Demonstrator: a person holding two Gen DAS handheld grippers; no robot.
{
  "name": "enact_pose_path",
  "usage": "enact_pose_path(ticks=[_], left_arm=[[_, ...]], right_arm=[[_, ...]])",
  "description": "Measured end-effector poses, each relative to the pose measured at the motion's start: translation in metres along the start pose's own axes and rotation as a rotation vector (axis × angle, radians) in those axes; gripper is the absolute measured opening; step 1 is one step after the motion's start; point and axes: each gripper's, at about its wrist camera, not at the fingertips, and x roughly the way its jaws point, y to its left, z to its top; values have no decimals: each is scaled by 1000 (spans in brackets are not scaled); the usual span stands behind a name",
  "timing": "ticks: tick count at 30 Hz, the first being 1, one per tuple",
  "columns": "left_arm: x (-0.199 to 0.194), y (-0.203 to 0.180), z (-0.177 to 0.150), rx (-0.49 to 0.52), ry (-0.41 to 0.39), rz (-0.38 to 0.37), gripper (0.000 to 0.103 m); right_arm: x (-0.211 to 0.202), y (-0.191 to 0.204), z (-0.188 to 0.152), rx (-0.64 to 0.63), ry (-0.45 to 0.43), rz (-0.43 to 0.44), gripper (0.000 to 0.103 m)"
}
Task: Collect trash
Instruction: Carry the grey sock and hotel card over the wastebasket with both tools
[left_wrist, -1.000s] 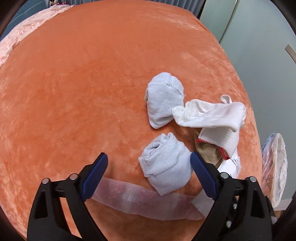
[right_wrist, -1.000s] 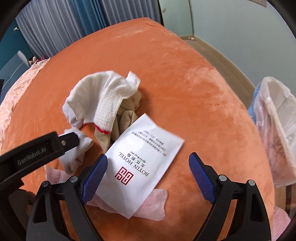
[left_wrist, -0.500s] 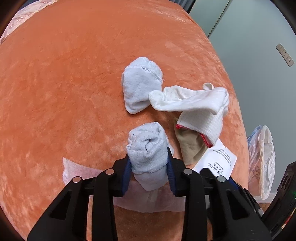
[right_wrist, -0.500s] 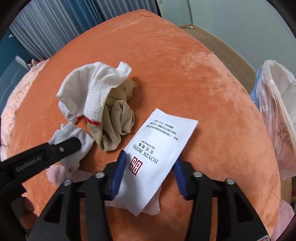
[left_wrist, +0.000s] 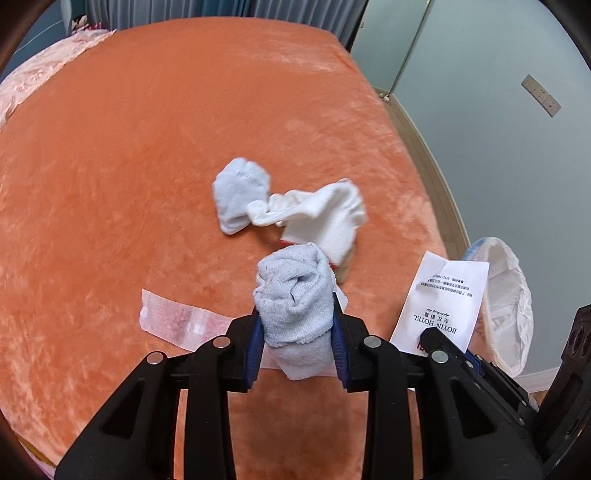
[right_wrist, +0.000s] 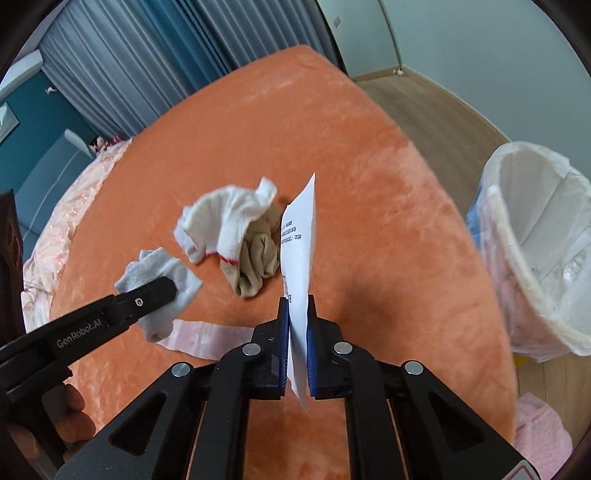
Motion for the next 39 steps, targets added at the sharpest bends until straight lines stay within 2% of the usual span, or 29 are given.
enact_pose_path(ticks=[9,17,29,39], left_arm=[[-56,-70,0,103,-91,-50,30],[-88,-140,-5,205,-149,-95,30],[-111,-230,-19,343,-190,-144,30],[-111,-282,-26,422,-178,-188,31]], right_arm=[[-89,-27,23,6,-180,-4,8],[-158,-65,36,34,-312,-27,8],[-218,-132,40,123,-431,-86,8],[-240,-168,32,177,-464,-128,8]])
